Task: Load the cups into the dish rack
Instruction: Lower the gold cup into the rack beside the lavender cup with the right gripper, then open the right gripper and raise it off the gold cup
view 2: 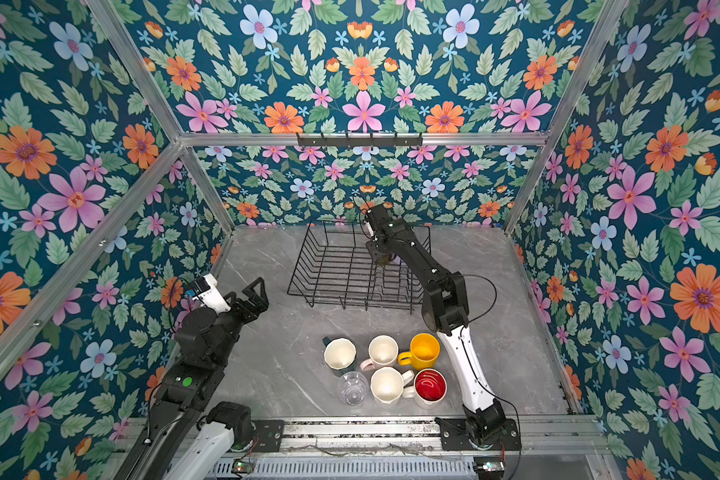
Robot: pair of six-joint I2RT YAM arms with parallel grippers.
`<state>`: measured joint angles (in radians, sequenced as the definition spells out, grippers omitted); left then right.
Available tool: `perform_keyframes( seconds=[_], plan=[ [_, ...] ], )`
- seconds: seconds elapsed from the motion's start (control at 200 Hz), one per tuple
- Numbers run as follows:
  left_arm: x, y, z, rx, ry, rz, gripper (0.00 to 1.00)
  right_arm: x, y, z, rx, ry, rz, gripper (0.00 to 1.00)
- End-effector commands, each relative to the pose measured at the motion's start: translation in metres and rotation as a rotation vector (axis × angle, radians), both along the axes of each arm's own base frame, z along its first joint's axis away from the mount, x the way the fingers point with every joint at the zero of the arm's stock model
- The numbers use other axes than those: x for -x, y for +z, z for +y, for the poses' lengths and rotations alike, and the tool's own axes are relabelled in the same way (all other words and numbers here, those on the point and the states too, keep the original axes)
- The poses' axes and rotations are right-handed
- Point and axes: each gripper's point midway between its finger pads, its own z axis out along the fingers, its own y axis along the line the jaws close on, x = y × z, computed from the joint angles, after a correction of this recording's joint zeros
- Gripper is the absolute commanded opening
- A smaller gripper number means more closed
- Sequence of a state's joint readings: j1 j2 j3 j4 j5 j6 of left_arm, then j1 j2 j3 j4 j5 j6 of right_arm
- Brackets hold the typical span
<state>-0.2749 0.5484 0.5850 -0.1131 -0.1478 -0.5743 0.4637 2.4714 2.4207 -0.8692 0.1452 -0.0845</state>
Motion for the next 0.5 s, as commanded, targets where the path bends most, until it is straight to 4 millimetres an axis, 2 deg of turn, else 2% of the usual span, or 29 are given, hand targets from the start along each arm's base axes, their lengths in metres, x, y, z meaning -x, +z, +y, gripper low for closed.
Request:
perform_keyframes(
  seconds=[0.0,0.175,0.28,0.381,0.496],
  plan=[
    [0.0,0.001,0.001,-0.001,0.008,-0.001,1.0,0.004,0.0,-0.001,0.001,0.006,0.016,0.29],
    [-0.001,-0.003,0.001,0.001,0.01,0.007,1.0,0.006,0.001,0.001,-0.02,0.009,0.028,0.6],
    [-0.001,-0.004,0.001,0.006,0.009,0.009,1.0,0.009,0.005,0.002,-0.036,0.019,0.034,0.73],
    [-0.001,-0.004,0.002,-0.001,0.012,0.011,1.0,0.009,0.011,0.002,-0.054,0.014,0.023,0.82],
    [-0.001,-0.004,0.002,0.003,0.015,0.011,1.0,0.01,0.02,0.002,-0.076,0.011,0.021,0.83]
  ],
)
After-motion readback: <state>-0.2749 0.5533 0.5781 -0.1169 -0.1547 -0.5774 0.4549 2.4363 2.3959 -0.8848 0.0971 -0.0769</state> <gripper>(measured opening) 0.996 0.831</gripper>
